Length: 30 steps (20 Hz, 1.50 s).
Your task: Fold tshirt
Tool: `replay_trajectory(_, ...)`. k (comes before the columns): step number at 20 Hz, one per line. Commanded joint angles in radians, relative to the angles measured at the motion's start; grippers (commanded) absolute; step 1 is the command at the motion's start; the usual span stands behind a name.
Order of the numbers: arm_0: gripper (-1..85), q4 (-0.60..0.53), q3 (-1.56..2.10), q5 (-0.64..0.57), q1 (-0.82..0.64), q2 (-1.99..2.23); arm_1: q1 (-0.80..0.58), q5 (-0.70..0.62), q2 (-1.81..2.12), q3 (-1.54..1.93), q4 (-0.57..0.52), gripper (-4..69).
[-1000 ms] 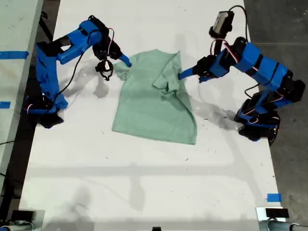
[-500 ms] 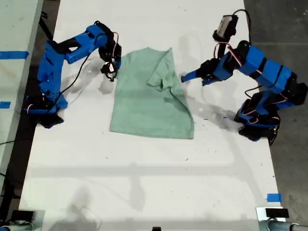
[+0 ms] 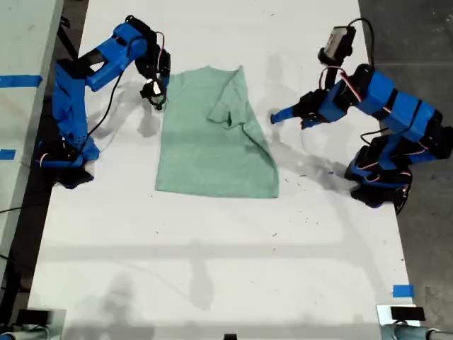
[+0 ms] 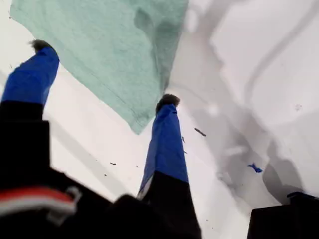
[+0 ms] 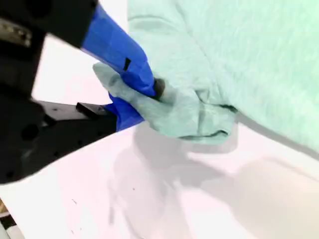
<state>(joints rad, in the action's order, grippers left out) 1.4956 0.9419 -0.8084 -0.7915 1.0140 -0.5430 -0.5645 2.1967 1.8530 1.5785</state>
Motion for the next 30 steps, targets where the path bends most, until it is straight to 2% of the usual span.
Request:
replay_trajectory(1,0.0,0.014,-0.238,-0.005,0.132,0.106,-0.026,0.008,0.06,0.011,-0.029,35.5)
replay_trajectory(6,0.0,-0.327,-0.249,-0.012,0.36,-0.02,-0.031,0.008,0.061,0.014,-0.029,35.4)
replay_trajectory(9,0.3,-0.509,-0.252,-0.012,0.396,-0.201,-0.015,0.028,0.06,0.021,-0.031,35.4)
replay_trajectory(10,4.7,-0.561,-0.252,-0.011,0.393,-0.255,-0.006,0.037,0.06,0.028,-0.034,35.4)
replay_trajectory(11,21.6,-0.597,-0.253,-0.006,0.385,-0.295,0.002,0.046,0.061,0.037,-0.038,35.4)
replay_trajectory(13,28.0,-0.549,-0.255,-0.011,0.359,-0.295,0.017,0.063,0.063,0.054,-0.043,35.4)
replay_trajectory(15,28.4,-0.411,-0.252,-0.031,0.327,-0.196,0.025,0.074,0.072,0.075,-0.048,35.4)
replay_trajectory(19,24.0,-0.028,-0.187,0.003,0.232,0.097,0.025,0.074,0.098,0.083,-0.029,35.6)
replay_trajectory(20,16.4,0.071,-0.149,0.014,0.219,0.161,0.026,0.074,0.104,0.083,-0.021,35.5)
replay_trajectory(22,10.4,0.196,-0.015,0.067,0.23,0.276,0.034,0.072,0.118,0.094,-0.011,33.8)
replay_trajectory(23,8.5,0.21,0.075,0.095,0.262,0.341,0.041,0.072,0.121,0.101,-0.011,26.5)
replay_trajectory(25,5.8,0.161,0.287,0.163,0.33,0.491,0.058,0.084,0.123,0.104,-0.011,13.2)
replay_trajectory(27,4.9,0.12,0.485,0.229,0.376,0.646,0.081,0.091,0.114,0.1,-0.012,11.3)
replay_trajectory(28,8.8,0.089,0.575,0.236,0.4,0.727,0.106,0.086,0.114,0.098,-0.02,11.1)
replay_trajectory(29,18.5,0.061,0.657,0.256,0.426,0.799,0.132,0.084,0.112,0.098,-0.029,7.9)
replay_trajectory(30,21.1,0.04,0.724,0.281,0.446,0.862,0.16,0.086,0.107,0.103,-0.041,14.6)
